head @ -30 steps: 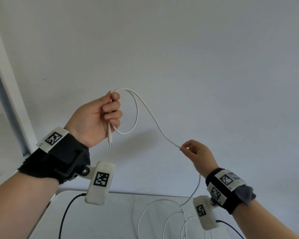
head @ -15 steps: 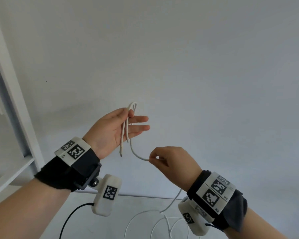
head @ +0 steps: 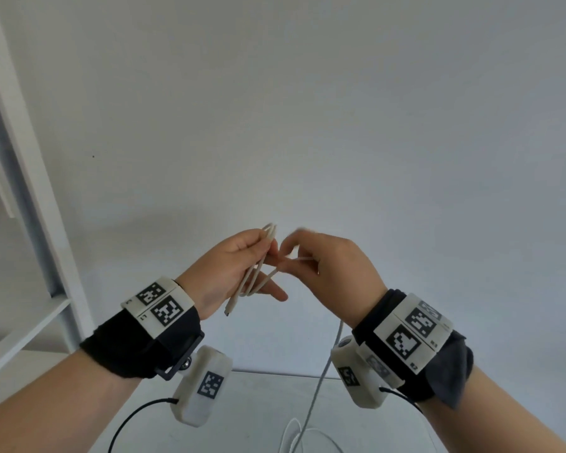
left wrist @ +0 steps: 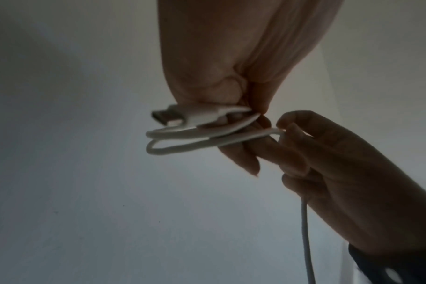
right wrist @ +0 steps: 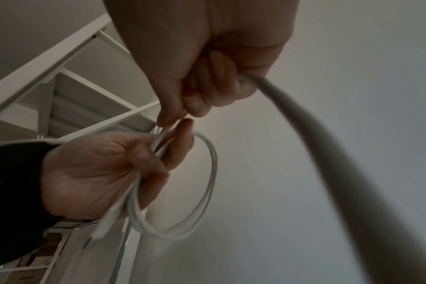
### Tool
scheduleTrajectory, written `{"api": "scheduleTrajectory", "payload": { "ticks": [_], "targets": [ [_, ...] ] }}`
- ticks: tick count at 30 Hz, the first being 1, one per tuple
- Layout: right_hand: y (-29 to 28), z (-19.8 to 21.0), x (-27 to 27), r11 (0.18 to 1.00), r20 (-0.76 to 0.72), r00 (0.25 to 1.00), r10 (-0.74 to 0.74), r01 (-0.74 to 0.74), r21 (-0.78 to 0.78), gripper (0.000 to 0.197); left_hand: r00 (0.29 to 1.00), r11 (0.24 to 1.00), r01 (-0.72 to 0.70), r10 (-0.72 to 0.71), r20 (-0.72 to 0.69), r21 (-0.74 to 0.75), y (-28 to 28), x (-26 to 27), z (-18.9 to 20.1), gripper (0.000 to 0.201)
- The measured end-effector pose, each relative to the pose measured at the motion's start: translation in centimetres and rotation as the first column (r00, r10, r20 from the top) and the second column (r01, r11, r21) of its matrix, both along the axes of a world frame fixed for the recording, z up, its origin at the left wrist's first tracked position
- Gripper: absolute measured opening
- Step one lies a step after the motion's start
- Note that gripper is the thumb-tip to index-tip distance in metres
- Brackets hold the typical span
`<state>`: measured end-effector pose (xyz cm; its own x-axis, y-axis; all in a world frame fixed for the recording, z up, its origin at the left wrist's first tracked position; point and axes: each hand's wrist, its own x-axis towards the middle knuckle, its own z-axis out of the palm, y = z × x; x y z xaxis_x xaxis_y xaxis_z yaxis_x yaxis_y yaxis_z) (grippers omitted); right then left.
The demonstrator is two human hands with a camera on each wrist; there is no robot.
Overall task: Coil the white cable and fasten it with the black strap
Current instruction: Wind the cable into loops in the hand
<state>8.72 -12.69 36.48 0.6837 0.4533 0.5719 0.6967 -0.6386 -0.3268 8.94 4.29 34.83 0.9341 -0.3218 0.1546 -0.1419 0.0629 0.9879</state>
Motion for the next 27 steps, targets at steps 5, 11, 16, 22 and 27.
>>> {"api": "scheduleTrajectory", "payload": {
  "ticks": [5, 11, 16, 22, 27],
  "targets": [
    [-0.2, 1.5, 0.5, 0.999, 0.000, 1.000, -0.011, 0.011, 0.039, 0.031, 0.999, 0.999, 0.021, -0.022, 0.024, 0.049, -0.7, -0.5, 0.1, 0.026],
    [-1.2, 2.5, 1.7, 1.000, -0.019, 1.000, -0.004, 0.004, 0.027, 0.040, 0.998, 0.993, 0.070, -0.070, 0.003, 0.098, -1.1, -0.6, 0.0, 0.030],
    [-2.5, 2.7, 2.5, 0.999, 0.009, 0.999, 0.041, -0.041, -0.026, 0.048, 0.989, 0.984, 0.138, -0.132, -0.062, 0.110, -0.4, -0.9, 0.4, 0.032],
    [-4.5, 1.4, 4.0, 0.976, -0.067, 0.997, 0.045, -0.030, 0.215, 0.038, 0.965, 0.972, 0.225, -0.231, -0.120, -0.061, 1.5, -0.5, 1.2, 0.027],
    [-5.6, -0.6, 5.0, 0.933, -0.167, 0.981, 0.103, -0.037, 0.359, 0.021, 0.952, 0.934, 0.243, -0.282, -0.120, -0.263, 2.3, -0.4, 2.4, 0.031]
  ]
}}
